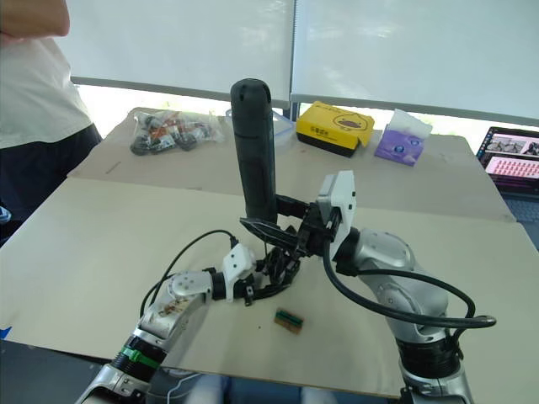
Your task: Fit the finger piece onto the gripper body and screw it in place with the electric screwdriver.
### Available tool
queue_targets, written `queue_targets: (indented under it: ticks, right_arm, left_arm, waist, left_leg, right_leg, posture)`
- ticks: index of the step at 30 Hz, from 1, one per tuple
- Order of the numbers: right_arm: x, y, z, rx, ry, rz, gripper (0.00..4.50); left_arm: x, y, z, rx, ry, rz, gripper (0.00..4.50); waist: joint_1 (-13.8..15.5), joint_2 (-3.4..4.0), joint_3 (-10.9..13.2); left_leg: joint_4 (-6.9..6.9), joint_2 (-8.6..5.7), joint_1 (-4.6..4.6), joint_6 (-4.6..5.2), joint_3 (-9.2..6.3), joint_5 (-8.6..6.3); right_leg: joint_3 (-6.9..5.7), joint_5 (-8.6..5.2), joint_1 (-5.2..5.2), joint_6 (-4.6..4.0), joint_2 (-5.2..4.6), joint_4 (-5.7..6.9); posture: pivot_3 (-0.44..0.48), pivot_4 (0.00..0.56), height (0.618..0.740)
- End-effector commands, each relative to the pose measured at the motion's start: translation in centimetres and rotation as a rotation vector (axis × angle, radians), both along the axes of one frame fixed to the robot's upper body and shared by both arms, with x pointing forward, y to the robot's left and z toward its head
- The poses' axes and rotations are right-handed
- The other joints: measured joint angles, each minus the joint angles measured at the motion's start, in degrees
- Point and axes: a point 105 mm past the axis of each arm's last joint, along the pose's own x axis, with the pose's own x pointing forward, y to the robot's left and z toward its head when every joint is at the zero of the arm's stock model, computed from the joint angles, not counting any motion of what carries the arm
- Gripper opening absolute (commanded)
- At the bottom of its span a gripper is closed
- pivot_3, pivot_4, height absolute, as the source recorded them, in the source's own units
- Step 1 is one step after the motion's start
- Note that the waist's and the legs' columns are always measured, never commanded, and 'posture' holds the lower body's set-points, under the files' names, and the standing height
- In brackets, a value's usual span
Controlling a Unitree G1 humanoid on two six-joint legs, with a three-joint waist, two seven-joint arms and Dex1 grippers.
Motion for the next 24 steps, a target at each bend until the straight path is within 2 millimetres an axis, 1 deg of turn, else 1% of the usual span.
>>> queue_targets:
  ticks: [1, 12, 24]
  right_arm:
    - [-0.93, 0.07, 1.24, 0.03, -0.068, 0.016, 1.92]
    - [-0.94, 0.06, 0.84, 0.03, -0.06, 0.014, 1.92]
    - [-1.25, -0.14, 1.41, 0.037, -0.105, 0.024, 1.92]
  left_arm:
    - [-1.43, -0.54, -2.15, 0.047, 0.086, -0.048, 2.29]
    - [-1.46, -0.56, -2.03, 0.047, 0.086, -0.048, 2.29]
    - [-1.49, -0.57, -1.91, 0.048, 0.091, -0.048, 2.29]
  waist:
    - [0.0, 0.0, 0.0]
    - [0.0, 0.0, 0.0]
    - [-0.1, 0.0, 0.0]
  left_leg:
    - [0.0, 0.0, 0.0, 0.0, 0.0, 0.0]
    - [-0.01, 0.0, 0.0, 0.0, 0.0, 0.0]
    - [-0.04, 0.0, 0.0, -0.01, 0.0, -0.01]
  right_leg:
    - [0.0, 0.0, 0.0, 0.0, 0.0, 0.0]
    - [0.0, -0.01, 0.0, 0.0, 0.0, -0.02]
    - [-0.01, -0.01, -0.02, -0.01, 0.0, -0.02]
  posture:
    - [0.0, 0.15, 0.74]
    - [0.0, 0.15, 0.74]
    - [0.0, 0.15, 0.74]
